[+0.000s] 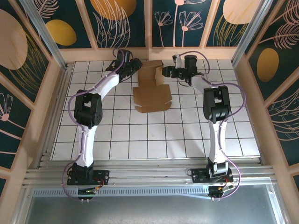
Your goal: Fold the paper box
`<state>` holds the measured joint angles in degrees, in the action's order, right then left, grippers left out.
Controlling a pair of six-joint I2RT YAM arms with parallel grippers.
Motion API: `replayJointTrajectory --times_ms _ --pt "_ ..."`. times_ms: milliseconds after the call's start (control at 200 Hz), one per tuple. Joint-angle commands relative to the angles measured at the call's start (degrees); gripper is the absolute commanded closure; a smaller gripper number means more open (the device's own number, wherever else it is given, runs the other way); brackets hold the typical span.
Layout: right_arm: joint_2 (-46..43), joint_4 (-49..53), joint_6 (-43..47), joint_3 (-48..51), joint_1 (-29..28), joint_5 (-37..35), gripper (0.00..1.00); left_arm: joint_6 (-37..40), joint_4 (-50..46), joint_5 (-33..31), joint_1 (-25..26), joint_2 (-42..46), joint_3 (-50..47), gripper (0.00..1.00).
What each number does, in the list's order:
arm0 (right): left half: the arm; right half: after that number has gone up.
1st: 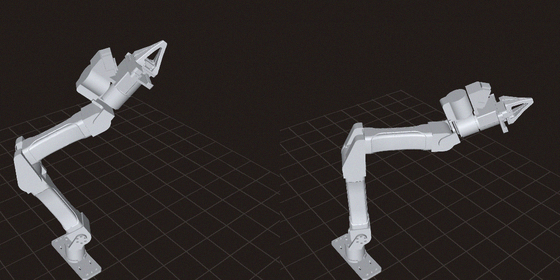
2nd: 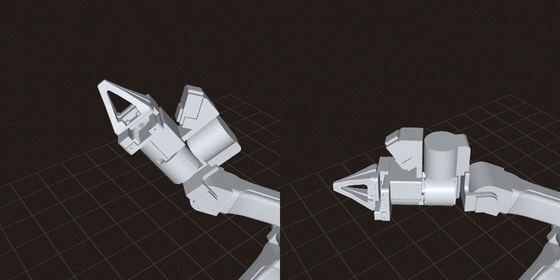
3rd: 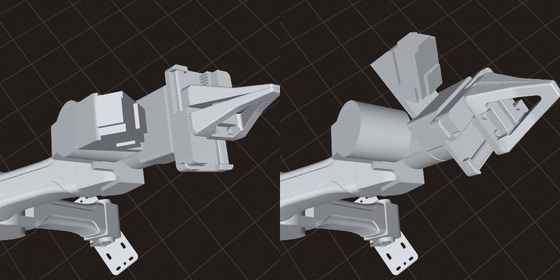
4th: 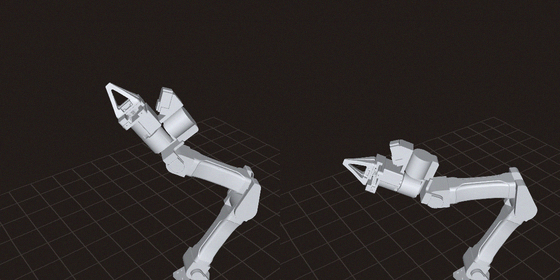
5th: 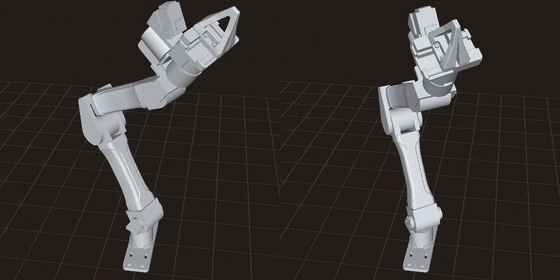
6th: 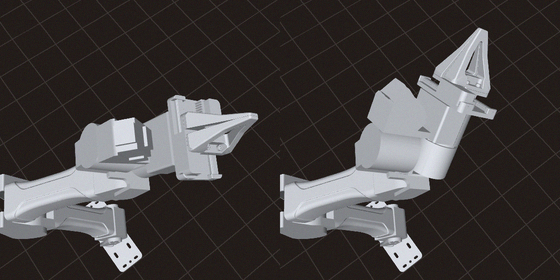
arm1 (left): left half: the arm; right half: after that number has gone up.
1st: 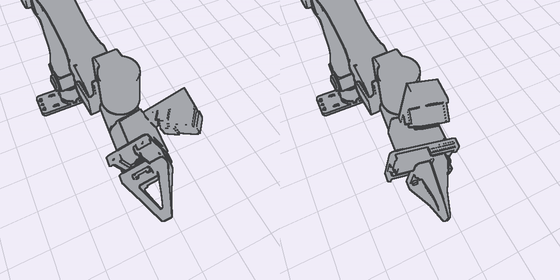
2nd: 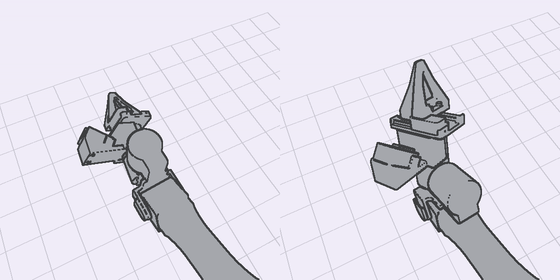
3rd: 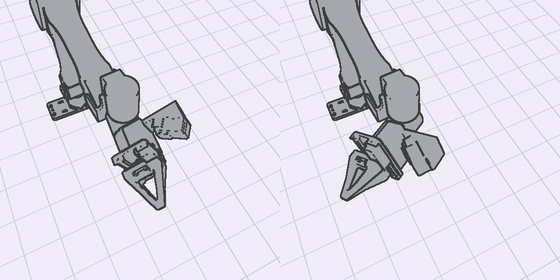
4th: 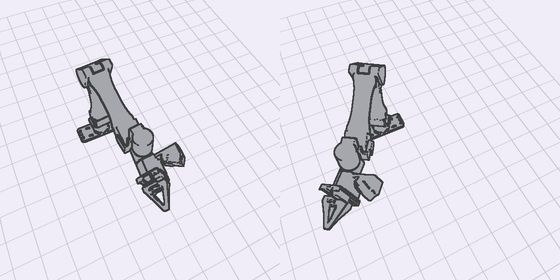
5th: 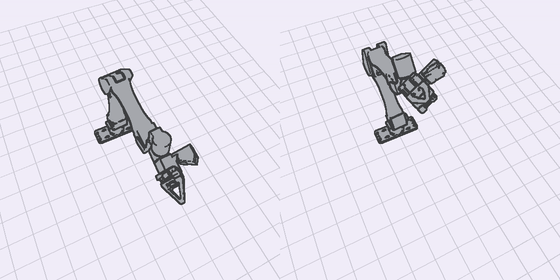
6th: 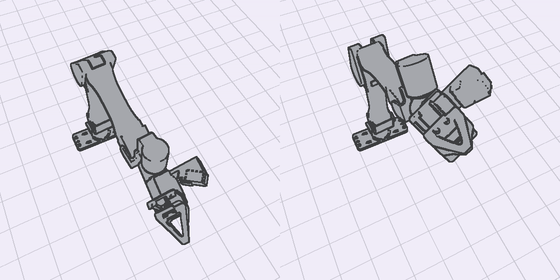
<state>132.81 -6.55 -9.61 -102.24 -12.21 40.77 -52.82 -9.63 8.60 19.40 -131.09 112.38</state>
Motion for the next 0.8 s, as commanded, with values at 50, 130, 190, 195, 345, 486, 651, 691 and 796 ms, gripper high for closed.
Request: replayJointTrajectory --times_ms 50,130,190,195,345,486,651,691,796 --pt "2.89 0.77 3.68 -4.34 -2.0 -3.23 0.43 0.93 -4.07 1.4 0.47 0.13 -1.01 0.58" --pt "3.05 0.12 5.37 -4.28 -2.89 -5.58 0.44 0.92 -4.04 1.59 0.51 -0.04 -0.93 0.58" --pt "3.24 0.45 7.24 -4.53 -3.48 -8.09 0.45 0.98 -4.08 1.76 0.47 -0.07 -0.81 0.58" --pt "3.28 0.47 7.37 -4.58 -3.54 -8.35 0.45 1.02 -4.08 1.76 0.47 -0.06 -0.83 0.58" --pt "4.02 1.91 11.83 -6.2 -4.91 -16.59 0.51 1.23 -4.0 2.01 0.51 -0.13 -0.84 0.58" --pt "5.09 3.27 15.69 -8.21 -6.02 -20.98 0.55 1.28 -3.74 2.58 0.47 -0.22 -0.82 0.58" --pt "8.51 8.15 18.44 -13.35 -7.24 -23.53 0.55 1.55 -3.42 3.26 0.48 -0.48 -0.84 0.58" --pt "9.2 8.63 18.24 -14.26 -7.32 -23.63 0.55 1.52 -3.38 3.35 0.49 -0.52 -0.84 0.58" --pt "10.75 9.61 18.22 -16.49 -7.53 -24.37 0.58 1.73 -3.38 3.53 0.5 -0.54 -0.84 0.58"
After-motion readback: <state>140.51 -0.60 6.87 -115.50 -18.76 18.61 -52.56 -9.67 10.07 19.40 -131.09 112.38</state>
